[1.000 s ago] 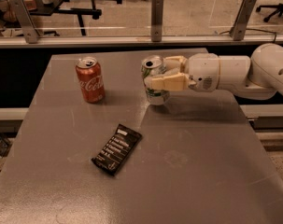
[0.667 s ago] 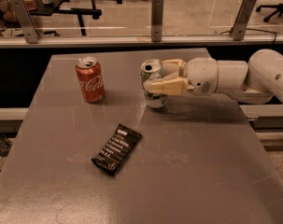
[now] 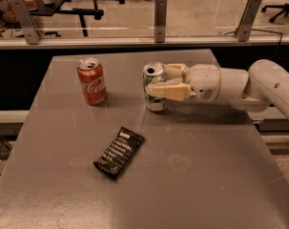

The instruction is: Place 7up can upright

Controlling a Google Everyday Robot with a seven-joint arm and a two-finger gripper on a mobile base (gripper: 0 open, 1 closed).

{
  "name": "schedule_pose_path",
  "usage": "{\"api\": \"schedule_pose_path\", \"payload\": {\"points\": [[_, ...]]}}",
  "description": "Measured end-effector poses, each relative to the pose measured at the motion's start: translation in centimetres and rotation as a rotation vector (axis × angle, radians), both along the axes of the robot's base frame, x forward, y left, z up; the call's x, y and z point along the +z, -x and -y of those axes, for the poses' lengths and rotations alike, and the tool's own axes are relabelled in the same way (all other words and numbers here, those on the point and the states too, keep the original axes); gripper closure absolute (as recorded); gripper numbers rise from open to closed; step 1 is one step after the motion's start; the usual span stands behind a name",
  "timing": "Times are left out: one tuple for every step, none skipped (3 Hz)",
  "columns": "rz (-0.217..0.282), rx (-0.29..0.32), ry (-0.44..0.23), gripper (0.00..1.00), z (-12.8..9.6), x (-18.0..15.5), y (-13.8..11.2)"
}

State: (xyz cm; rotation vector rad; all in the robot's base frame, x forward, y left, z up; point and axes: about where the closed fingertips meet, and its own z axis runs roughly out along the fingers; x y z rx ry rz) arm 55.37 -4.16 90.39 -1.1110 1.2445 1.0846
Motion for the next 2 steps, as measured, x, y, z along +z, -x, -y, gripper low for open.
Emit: {"api": "schedule_pose_path", "payload": {"points": [[0.000,0.003,0.002,0.00,-0.21,0.03,0.04],[0.000,0.003,0.002,0.00,-0.22,0.03,0.04]]}}
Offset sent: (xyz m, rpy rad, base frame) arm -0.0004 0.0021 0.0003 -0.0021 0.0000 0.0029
